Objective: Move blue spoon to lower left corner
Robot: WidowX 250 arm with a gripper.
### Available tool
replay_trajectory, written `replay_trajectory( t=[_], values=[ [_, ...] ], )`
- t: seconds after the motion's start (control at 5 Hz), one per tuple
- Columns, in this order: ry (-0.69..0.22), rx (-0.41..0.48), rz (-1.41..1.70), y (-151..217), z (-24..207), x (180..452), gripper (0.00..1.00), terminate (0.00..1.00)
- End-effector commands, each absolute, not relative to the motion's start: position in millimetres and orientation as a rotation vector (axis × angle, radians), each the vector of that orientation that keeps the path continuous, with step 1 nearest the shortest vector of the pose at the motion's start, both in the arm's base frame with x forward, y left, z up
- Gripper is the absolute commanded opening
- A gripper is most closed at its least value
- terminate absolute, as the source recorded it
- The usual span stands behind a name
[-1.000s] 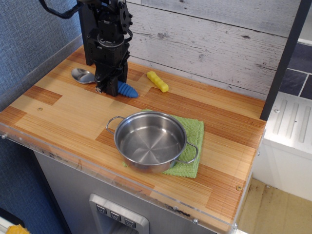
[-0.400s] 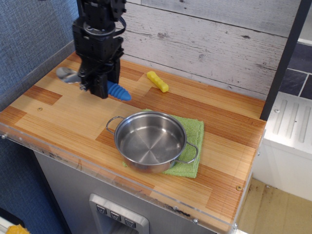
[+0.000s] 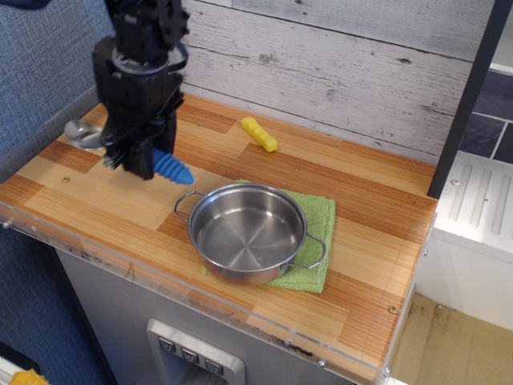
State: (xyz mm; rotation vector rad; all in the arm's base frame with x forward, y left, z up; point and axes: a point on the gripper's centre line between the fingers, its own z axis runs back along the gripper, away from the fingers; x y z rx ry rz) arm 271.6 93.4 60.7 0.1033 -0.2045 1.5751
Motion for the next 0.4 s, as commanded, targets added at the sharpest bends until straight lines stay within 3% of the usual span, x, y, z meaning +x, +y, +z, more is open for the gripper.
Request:
replay_trajectory(
  t=[0.0, 0.2],
  values=[
    [-0.245, 0.148, 1.572, 108.2, 66.8, 271.8, 0.00, 0.00],
    [-0.235, 0.171, 1.561, 115.7, 59.8, 270.5, 0.00, 0.00]
  ],
)
